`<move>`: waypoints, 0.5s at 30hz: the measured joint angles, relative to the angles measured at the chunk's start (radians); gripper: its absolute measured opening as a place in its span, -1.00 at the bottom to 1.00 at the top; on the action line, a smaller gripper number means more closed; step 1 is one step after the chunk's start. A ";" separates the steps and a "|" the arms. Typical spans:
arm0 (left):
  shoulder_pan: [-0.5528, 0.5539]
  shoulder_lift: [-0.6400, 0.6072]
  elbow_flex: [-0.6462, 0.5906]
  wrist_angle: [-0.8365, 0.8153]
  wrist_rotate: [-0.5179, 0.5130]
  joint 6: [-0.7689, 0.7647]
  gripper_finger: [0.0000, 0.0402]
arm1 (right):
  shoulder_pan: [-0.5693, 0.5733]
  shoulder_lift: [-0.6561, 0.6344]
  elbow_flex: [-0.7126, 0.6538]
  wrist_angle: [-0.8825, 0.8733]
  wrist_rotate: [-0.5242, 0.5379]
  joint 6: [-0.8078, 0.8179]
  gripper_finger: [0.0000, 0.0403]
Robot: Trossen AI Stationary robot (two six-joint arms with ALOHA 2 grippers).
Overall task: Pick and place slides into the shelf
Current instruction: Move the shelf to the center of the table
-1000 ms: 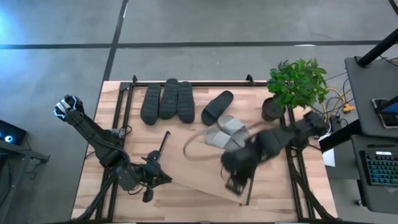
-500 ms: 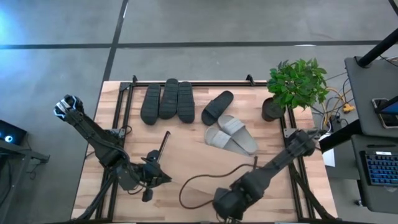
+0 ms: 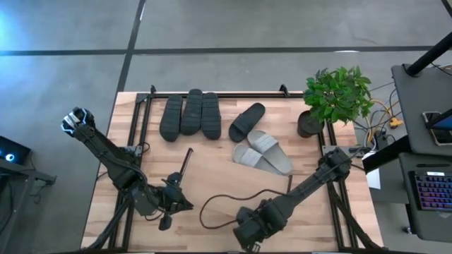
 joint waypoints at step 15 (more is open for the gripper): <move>-0.046 -0.004 0.020 0.009 0.042 -0.042 -0.91 | -0.078 -0.014 0.001 -0.320 0.132 0.047 -0.72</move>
